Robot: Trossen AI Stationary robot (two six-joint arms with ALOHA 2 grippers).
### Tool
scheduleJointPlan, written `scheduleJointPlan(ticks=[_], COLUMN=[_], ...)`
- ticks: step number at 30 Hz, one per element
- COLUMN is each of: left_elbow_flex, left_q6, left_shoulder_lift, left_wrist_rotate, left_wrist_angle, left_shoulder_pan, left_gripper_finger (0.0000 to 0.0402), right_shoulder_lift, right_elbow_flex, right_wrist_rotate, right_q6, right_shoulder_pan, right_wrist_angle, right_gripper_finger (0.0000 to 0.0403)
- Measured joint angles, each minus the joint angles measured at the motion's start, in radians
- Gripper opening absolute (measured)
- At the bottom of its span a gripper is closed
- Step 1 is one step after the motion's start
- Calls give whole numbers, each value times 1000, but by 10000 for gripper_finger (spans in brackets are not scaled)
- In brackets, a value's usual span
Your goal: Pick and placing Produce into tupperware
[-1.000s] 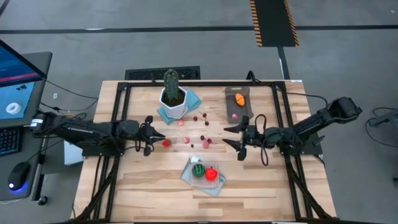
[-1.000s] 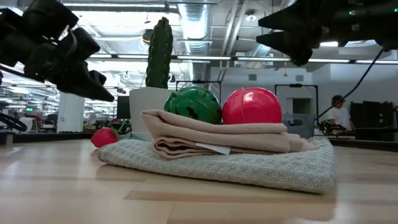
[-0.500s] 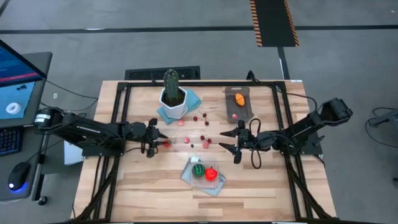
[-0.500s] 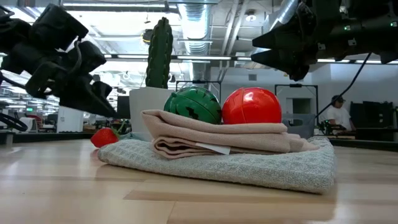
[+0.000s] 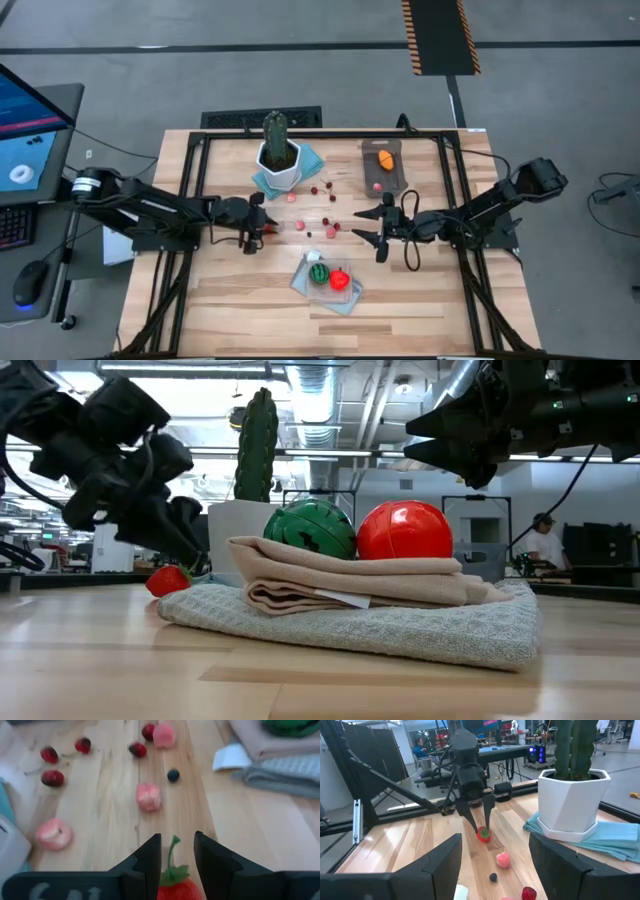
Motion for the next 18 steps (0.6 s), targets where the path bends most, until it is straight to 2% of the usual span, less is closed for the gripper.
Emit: scheduleJointPlan(ticks=[7,15,18], left_elbow_flex=[19,20,20], left_q6=[0,-7,-8], left_shoulder_lift=[64,11,-2], left_wrist_rotate=[-18,-18,-32], left_wrist_angle=[-1,-17,-71], left_shoulder_pan=[1,2,2], left_gripper_finger=[105,105,103], right_shoulder_lift=[0,0,0], right_elbow_flex=[0,0,0], right_wrist_rotate=[0,0,0], right_q6=[6,10,10], right_shoulder_pan=[2,2,2], right_wrist_angle=[-1,-1,-1], right_gripper_finger=[255,255,255])
